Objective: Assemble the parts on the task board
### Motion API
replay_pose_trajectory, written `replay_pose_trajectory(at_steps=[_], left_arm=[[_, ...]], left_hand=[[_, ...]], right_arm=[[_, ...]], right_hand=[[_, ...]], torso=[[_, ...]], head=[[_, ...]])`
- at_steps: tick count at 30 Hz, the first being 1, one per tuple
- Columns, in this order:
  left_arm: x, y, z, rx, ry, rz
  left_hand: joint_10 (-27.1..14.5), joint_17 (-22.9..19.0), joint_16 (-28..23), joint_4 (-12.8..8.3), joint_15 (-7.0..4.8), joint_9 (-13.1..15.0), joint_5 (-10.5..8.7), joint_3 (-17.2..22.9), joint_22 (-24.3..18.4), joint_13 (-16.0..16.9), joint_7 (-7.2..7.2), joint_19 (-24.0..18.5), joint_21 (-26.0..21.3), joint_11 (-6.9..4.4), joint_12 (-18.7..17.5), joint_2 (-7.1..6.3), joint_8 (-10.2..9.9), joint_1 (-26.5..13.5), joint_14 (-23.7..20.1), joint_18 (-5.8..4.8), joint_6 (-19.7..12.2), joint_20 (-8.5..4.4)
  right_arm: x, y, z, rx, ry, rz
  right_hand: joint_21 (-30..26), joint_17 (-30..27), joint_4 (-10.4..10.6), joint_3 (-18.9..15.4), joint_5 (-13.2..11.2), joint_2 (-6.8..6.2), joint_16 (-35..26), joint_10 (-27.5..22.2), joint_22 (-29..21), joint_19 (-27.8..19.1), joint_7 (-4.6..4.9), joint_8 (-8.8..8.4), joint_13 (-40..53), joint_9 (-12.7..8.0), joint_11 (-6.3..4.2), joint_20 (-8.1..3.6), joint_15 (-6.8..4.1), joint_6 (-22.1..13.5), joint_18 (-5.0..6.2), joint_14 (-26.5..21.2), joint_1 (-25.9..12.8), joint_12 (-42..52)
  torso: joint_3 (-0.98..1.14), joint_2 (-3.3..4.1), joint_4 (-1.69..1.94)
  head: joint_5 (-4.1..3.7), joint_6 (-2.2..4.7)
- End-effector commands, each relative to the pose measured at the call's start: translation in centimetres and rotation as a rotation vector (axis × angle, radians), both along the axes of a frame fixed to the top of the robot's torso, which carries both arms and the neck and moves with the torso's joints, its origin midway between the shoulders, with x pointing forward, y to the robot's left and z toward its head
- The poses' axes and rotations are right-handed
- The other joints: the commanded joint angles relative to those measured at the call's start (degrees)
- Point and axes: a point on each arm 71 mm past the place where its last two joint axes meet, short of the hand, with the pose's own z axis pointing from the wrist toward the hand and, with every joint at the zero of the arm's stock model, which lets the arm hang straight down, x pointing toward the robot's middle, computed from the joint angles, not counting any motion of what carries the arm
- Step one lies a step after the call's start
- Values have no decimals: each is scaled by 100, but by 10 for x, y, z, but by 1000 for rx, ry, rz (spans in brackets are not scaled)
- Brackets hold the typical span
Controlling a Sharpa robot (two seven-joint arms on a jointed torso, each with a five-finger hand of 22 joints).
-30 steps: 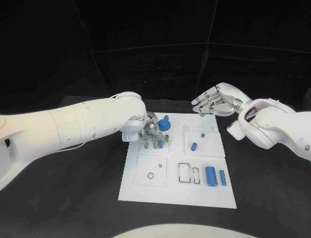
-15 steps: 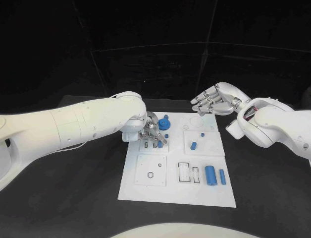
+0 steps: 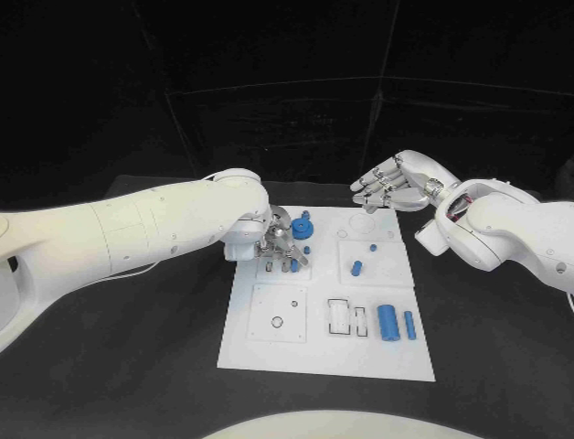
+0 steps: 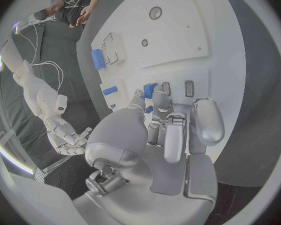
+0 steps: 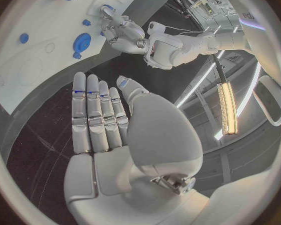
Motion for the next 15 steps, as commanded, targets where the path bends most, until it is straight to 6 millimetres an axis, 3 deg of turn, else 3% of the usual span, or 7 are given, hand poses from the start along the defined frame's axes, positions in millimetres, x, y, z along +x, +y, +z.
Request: replay_pose_trajectory(at_steps=[1, 2, 4, 7, 11, 12, 15], left_arm=[[1, 0, 1, -2, -17, -2], [1, 0, 1, -6, -20, -1], [1, 1, 2, -15, -26, 1], [1, 2, 2, -35, -39, 5], [1, 4, 3, -56, -53, 11], [0, 5, 4, -61, -56, 13], [0, 8, 4, -71, -67, 25]], left_hand=[[20, 1376, -6, -194, -67, 19, 39, 237, 9, 9, -43, 23, 37, -55, -28, 119, 5, 286, 577, -84, -51, -41], [10, 1375, -7, -294, -82, 22, 58, 361, 12, 9, -55, 24, 39, -69, -45, 173, -10, 414, 577, -83, -67, -54], [-25, 1372, -9, -598, -113, 27, 305, 695, 22, 3, -75, 25, 44, -94, -107, 242, -50, 736, 576, -84, -112, -86], [-21, 1368, -11, -991, -103, 55, 477, 1186, 38, -16, -40, 26, 52, -75, -200, 213, -79, 937, 575, -92, -152, -97], [92, 1367, -12, -1370, -60, 169, 470, 2205, 69, -36, 12, 22, 68, -6, -297, -61, -70, 397, 575, -95, -145, -45], [135, 1368, -12, -1460, -54, 223, 451, 2637, 78, -23, 57, 20, 73, -11, -309, -191, -56, 113, 575, -97, -134, -33], [180, 1365, -14, -1532, -46, 301, 463, 3185, 89, 18, 34, 19, 77, -42, -297, -316, -22, -100, 575, -95, -121, -28]], right_arm=[[0, 1, 1, 4, 2, 5], [0, 1, 1, 4, 2, 5], [0, 1, 1, 4, 2, 5], [1, 1, 1, 3, 4, 4], [1, 0, 1, 2, 4, 3], [1, 0, 1, 2, 5, 3], [1, 0, 1, 2, 4, 1]], right_hand=[[-25, -5, 37, -2, 29, 5, -23, -8, -9, 9, -2, -16, -3, 0, 23, 18, 42, -48, 12, 13, -53, -29], [-25, -5, 37, -2, 29, 5, -23, -8, -9, 9, -2, -16, -3, 0, 23, 18, 42, -48, 12, 13, -53, -29], [-25, -5, 37, -2, 29, 5, -23, -8, -9, 9, -2, -16, -3, 0, 23, 18, 42, -48, 12, 13, -53, -29], [-25, -5, 37, -2, 29, 5, -23, -8, -9, 9, -2, -16, -3, 0, 23, 18, 42, -48, 12, 13, -53, -29], [-31, -8, 44, 2, 32, 5, -22, -9, -13, 10, -3, -15, -3, 0, 22, 19, 43, -49, 13, 13, -62, -28], [-31, -8, 44, 2, 32, 5, -22, -9, -13, 10, -3, -15, -3, 0, 22, 19, 43, -49, 13, 13, -62, -28], [-31, -8, 44, 2, 32, 5, -22, -9, -13, 10, -3, -15, -3, 0, 22, 19, 43, -49, 13, 13, -62, -28]], torso=[[2, -3, 0], [1, -2, 0], [1, -1, 1], [-1, 0, 4], [0, 2, 7], [2, 2, 8], [2, -3, 7]], head=[[3, -5], [3, -6], [4, -6], [0, -14], [3, -23], [5, -20], [9, -29]])
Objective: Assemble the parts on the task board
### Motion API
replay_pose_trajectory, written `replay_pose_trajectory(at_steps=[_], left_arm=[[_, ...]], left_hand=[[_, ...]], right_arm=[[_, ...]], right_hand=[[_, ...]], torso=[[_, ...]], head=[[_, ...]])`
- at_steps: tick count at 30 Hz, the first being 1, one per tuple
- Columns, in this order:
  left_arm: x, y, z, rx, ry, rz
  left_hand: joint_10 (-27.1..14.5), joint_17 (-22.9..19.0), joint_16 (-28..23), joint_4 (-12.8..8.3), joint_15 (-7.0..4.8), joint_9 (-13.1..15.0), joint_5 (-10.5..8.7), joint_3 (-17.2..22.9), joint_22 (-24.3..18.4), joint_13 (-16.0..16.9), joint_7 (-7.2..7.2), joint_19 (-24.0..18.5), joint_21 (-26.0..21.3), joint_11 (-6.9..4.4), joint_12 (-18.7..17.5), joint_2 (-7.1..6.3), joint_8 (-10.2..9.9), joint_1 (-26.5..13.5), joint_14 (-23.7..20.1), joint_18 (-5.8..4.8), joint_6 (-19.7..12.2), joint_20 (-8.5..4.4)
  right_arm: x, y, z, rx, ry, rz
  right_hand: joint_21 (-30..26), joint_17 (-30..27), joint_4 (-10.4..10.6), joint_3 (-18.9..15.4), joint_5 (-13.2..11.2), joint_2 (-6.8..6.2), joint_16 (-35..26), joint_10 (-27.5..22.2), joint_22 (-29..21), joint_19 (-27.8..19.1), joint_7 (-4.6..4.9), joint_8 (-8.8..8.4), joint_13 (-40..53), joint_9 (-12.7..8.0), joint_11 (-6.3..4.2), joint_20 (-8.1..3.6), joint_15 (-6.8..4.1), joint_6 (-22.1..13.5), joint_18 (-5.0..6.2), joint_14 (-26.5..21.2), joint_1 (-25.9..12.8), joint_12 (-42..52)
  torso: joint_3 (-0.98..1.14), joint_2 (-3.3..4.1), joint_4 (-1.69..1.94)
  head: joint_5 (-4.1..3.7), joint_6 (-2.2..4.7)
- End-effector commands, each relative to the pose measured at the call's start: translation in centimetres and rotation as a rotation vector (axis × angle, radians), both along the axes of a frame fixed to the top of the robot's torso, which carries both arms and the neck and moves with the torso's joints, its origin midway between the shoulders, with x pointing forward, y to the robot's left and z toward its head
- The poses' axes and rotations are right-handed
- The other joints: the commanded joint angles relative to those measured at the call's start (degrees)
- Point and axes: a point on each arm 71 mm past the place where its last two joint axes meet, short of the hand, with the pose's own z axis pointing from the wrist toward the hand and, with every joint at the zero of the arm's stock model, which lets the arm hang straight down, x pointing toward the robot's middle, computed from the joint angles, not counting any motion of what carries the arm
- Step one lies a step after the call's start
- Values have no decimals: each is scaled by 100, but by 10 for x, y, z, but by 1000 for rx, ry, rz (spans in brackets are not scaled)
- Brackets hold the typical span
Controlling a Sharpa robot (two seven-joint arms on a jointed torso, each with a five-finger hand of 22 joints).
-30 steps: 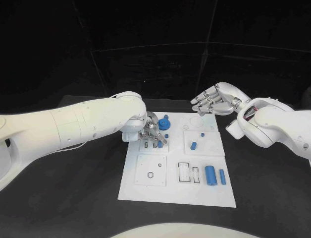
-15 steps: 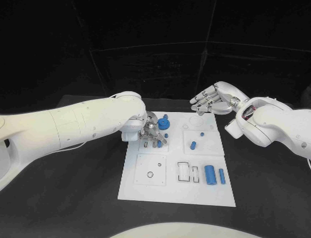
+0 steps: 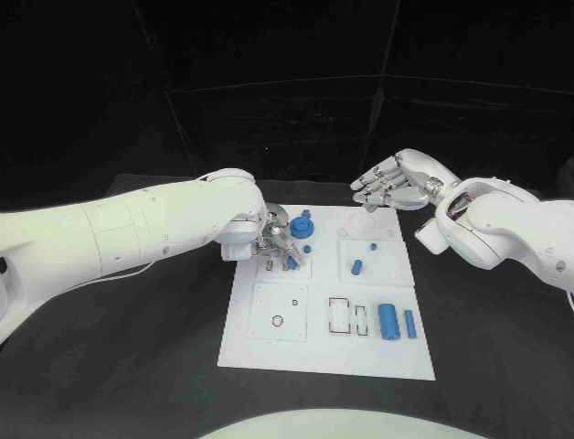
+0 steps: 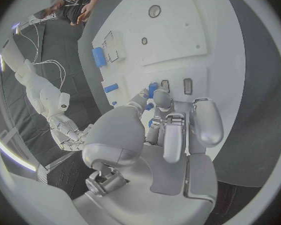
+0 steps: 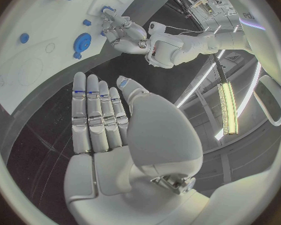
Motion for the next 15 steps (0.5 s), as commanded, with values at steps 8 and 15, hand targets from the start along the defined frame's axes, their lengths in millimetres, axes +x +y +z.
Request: replay_pose_trajectory(at_steps=[8, 15], left_arm=[[0, 9, 5, -58, -74, 51], [-4, 17, 6, -87, -129, 122]], left_hand=[[109, 1373, -10, -1002, 16, 191, -28, 2011, 44, 81, -23, 0, 48, 9, 10, -341, 96, -434, 571, -101, 14, 39], [199, 1373, -10, -910, 5, 284, -35, 2326, 97, 216, -32, 26, 82, -14, 96, -484, 151, -523, 572, -110, 22, 29]], right_arm=[[1, 0, 1, 4, -1, 3], [1, -1, 1, 3, -1, 3]], right_hand=[[-31, -8, 45, 2, 32, 5, -22, -9, -5, 11, -3, -15, -3, 0, 22, 19, 42, -49, 13, 13, -63, -28], [-31, -8, 45, 2, 32, 5, -22, -9, -5, 11, -3, -15, -3, 0, 22, 19, 42, -49, 13, 13, -63, -28]], torso=[[3, -3, 11], [9, -6, 7]], head=[[41, -23], [67, -2]])
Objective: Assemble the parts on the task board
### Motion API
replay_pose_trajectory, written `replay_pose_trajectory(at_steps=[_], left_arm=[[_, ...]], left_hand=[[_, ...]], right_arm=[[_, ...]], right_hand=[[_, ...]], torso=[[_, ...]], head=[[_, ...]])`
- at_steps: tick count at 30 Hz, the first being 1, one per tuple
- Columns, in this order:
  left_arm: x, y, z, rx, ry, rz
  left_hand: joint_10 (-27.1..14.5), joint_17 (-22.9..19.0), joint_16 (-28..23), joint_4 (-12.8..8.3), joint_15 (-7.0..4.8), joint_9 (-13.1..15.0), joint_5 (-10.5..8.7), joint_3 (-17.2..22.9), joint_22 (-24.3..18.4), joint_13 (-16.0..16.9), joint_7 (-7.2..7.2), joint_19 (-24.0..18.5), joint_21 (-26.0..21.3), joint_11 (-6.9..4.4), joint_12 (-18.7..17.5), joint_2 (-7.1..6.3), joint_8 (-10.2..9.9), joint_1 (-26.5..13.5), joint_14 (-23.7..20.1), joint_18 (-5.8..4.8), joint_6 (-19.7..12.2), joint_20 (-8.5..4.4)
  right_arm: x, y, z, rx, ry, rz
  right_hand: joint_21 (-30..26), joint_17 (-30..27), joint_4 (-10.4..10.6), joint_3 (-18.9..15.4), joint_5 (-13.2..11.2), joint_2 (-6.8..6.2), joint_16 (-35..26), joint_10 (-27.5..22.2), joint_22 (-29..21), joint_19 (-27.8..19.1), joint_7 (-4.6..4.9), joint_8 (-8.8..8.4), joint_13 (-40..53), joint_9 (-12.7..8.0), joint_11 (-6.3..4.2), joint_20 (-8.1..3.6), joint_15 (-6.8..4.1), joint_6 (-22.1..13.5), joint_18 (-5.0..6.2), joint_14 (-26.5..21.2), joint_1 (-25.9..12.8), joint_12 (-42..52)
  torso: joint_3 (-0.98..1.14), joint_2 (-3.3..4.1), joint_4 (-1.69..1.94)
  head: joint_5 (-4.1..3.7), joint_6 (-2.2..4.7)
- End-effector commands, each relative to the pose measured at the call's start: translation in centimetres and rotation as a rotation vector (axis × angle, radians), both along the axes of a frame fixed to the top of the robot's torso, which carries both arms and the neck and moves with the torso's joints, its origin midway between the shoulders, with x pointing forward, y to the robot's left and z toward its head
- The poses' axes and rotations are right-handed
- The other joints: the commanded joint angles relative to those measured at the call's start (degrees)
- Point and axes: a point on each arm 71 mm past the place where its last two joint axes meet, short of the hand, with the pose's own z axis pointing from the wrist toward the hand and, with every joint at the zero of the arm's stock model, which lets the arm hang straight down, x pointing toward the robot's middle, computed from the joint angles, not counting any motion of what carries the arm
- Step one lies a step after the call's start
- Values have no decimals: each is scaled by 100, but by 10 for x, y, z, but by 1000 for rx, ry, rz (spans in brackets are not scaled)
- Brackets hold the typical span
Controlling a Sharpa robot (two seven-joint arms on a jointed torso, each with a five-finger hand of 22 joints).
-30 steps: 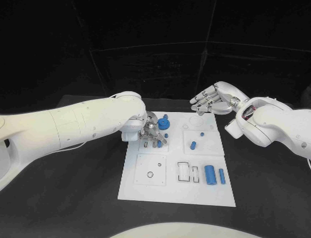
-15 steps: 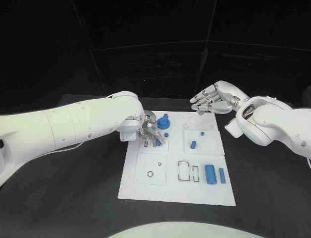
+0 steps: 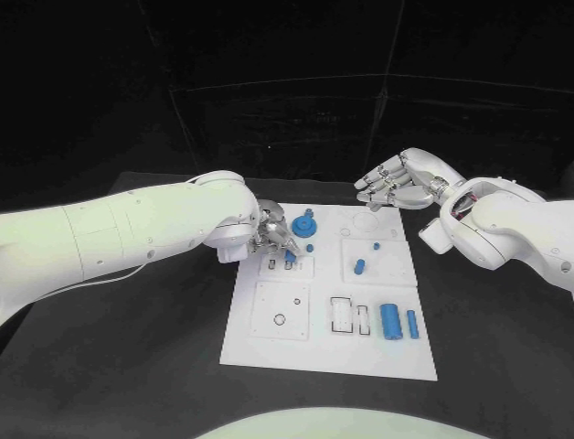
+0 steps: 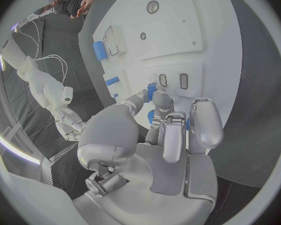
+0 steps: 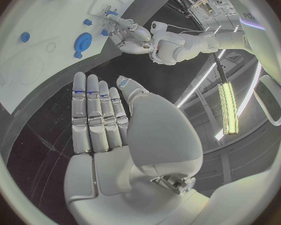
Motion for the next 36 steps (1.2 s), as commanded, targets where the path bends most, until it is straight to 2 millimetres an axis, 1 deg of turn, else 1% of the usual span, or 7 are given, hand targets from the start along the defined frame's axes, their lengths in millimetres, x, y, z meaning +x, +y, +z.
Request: replay_pose_trajectory(at_steps=[1, 4, 9, 16, 20, 24, 36], left_arm=[[0, 3, 2, -39, -73, 73], [-3, 6, -1, -53, -90, 102], [-8, 7, -8, -69, -103, 135], [-13, 9, -17, -55, -99, 139], [-14, 11, -19, -40, -98, 131], [-16, 12, -20, -21, -81, 114], [-20, 13, -22, 9, -60, 84]], left_hand=[[90, 1372, -10, -965, 4, 12, -29, 1050, 12, 23, -35, 28, 23, -27, 29, -41, 37, -35, 572, -111, 22, 27], [104, 1373, -9, -948, 2, 29, -31, 1103, 28, 52, -38, 36, 33, -30, 47, -68, 48, -46, 572, -114, 23, 25], [118, 1367, -12, -920, -2, 53, -33, 1177, 44, 76, -43, 43, 44, -34, 62, -107, 64, -62, 571, -117, 25, 21], [124, 1366, -12, -907, -4, 62, -34, 1205, 64, 89, -44, 53, 57, -36, 70, -122, 71, -69, 571, -121, 25, 19], [124, 1369, -11, -890, -6, 72, -35, 1235, 74, 87, -46, 57, 64, -37, 70, -137, 77, -77, 571, -123, 23, 17], [134, 1378, -6, -887, -6, 75, -36, 1241, 88, 107, -47, 64, 73, -38, 83, -143, 80, -80, 574, -126, 23, 16], [137, 1373, -9, -873, -9, 90, -39, 1271, 96, 110, -51, 68, 79, -41, 88, -176, 91, -89, 572, -128, 21, 15]], right_arm=[[0, 0, 2, 4, -1, 6], [0, -1, 2, 4, -1, 5], [0, -2, 1, 3, 0, 6], [0, -2, 1, 4, 5, 14], [-1, -2, 1, 8, 9, 15], [-1, -1, 1, 9, 11, 17], [-1, 2, 1, 11, 18, 36]], right_hand=[[-31, -9, 45, 3, 32, 5, -22, -9, -5, 11, -3, -15, -3, 0, 22, 19, 43, -49, 13, 13, -63, -29], [-37, -11, 53, 7, 34, 5, -22, -10, -10, 12, -4, -15, -3, 0, 22, 20, 43, -50, 13, 13, -71, -28], [-37, -11, 53, 7, 34, 5, -22, -10, -10, 12, -4, -15, -3, 0, 22, 20, 43, -50, 13, 13, -71, -28], [-49, -17, 58, 9, 23, -9, -24, -17, -17, 12, -3, -17, -4, -1, 24, 23, 45, -57, 13, 7, -81, -31], [-53, -18, 64, 10, 19, -10, -24, -18, -20, 13, -1, -17, -4, -1, 25, 24, 46, -58, 13, 6, -89, -31], [-53, -18, 64, 10, 19, -10, -24, -18, -20, 13, -1, -17, -4, -1, 25, 24, 46, -58, 13, 6, -89, -31], [-65, -23, 79, 12, 13, -13, -24, -23, -28, 15, 1, -18, -4, -1, 28, 28, 49, -63, 13, 3, -109, -33]], torso=[[2, -7, 8], [7, -8, 33], [10, -9, 58], [6, -5, 38], [11, -3, 40], [6, 3, 39], [6, 1, 48]], head=[[3, 17], [-9, 5], [-22, -6], [-10, -20], [-10, -22], [-15, -29], [-18, -41]])
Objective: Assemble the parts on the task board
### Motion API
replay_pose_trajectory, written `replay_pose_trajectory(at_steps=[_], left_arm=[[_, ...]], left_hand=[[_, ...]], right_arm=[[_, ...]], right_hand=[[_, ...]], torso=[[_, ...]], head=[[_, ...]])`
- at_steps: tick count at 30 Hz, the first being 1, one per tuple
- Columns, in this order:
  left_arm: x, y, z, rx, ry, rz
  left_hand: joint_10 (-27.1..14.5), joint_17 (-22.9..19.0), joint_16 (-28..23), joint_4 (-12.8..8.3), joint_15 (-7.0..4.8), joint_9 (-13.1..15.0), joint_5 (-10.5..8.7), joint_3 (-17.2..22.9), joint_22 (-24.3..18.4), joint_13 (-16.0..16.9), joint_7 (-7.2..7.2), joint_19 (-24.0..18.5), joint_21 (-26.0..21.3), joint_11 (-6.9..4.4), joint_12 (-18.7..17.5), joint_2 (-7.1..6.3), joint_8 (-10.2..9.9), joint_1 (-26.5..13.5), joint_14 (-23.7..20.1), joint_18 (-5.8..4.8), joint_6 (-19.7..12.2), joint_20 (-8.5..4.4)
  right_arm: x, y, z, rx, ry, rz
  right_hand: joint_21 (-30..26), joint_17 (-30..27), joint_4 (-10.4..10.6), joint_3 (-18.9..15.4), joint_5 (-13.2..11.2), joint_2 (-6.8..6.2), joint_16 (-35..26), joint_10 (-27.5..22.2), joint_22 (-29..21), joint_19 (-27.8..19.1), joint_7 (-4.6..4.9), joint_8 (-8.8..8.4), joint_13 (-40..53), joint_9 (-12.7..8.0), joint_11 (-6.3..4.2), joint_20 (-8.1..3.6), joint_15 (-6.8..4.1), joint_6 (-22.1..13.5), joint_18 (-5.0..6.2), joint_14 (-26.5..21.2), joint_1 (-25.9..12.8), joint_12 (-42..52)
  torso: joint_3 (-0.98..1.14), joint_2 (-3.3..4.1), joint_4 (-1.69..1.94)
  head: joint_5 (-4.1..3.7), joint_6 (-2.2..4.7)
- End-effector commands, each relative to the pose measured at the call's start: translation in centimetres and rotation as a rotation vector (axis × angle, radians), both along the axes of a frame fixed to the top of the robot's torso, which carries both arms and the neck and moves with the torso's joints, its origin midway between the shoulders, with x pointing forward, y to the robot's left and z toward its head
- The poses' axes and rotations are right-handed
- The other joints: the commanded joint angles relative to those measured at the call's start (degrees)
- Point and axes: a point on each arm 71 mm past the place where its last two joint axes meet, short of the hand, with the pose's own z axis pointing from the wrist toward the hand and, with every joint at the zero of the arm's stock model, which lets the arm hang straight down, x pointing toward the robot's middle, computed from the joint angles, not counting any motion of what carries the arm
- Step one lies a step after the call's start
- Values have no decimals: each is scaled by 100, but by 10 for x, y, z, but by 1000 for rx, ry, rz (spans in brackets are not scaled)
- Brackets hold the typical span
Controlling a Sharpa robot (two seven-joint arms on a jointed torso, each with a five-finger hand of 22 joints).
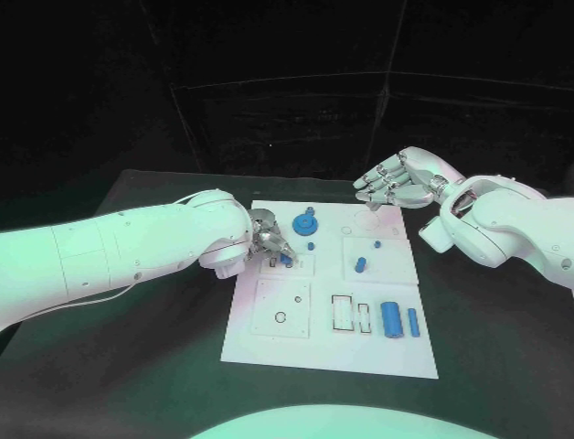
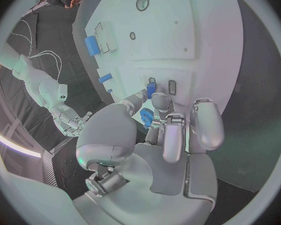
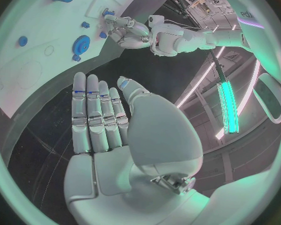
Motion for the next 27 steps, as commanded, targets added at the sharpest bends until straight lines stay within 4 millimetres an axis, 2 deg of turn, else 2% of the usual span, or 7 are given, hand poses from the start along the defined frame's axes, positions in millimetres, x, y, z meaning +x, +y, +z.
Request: replay_pose_trajectory(at_steps=[1, 6, 15, 22, 27], left_arm=[[-2, 0, -2, 37, 13, -22], [-3, -3, -2, 36, 14, -32], [-3, -3, -3, 39, 18, -38], [-3, -5, -3, 41, 23, -46], [-3, -5, -4, 44, 27, -49]], left_hand=[[35, 1373, -9, -860, -9, 7, 12, 902, 1, -7, -29, 48, 34, -2, 4, -2, 31, 39, 573, -41, -5, -6], [44, 1376, -7, -853, -10, 12, 11, 911, 9, 15, -30, 51, 39, -3, 17, -11, 35, 35, 573, -42, -6, -7], [46, 1379, -6, -820, -10, 25, 8, 935, 13, 18, -32, 52, 41, -4, 21, -24, 45, 18, 574, -43, -8, -8], [50, 1379, -6, -789, -11, 36, 5, 952, 14, 26, -35, 52, 42, -5, 27, -33, 53, 1, 574, -43, -11, -9], [57, 1379, -5, -772, -12, 43, 2, 957, 21, 38, -37, 55, 46, -6, 36, -47, 59, -10, 574, -45, -12, -9]], right_arm=[[-1, 3, 1, 8, 2, 21], [-1, 3, 1, 9, 3, 24], [-1, 4, 1, 8, 4, 26], [-1, 6, 2, 12, 1, 32], [-2, 6, 2, 12, 0, 33]], right_hand=[[-24, -7, 33, -6, 12, -23, -25, -24, -11, 15, 0, -18, -4, -1, 29, 29, 50, -24, 13, 2, -61, -33], [-37, -13, 36, -3, 11, -33, -30, -35, -18, 10, 2, -21, -5, -2, 32, 32, 54, -33, 12, -10, -65, -37], [-37, -13, 36, -3, 11, -33, -30, -35, -18, 10, 2, -21, -5, -2, 32, 32, 54, -33, 12, -10, -65, -37], [-47, -17, 38, 3, 12, -35, -34, -43, -25, 7, 4, -23, -6, -3, 34, 35, 57, -39, 12, -19, -66, -40], [-47, -17, 38, 3, 12, -35, -34, -43, -25, 7, 4, -23, -6, -3, 34, 35, 57, -39, 12, -19, -66, -40]], torso=[[1, -2, 4], [6, -2, -4], [6, 1, 7], [3, 3, -6], [2, -2, 0]], head=[[6, -10], [19, -10], [-2, -31], [-1, -26], [-13, -26]])
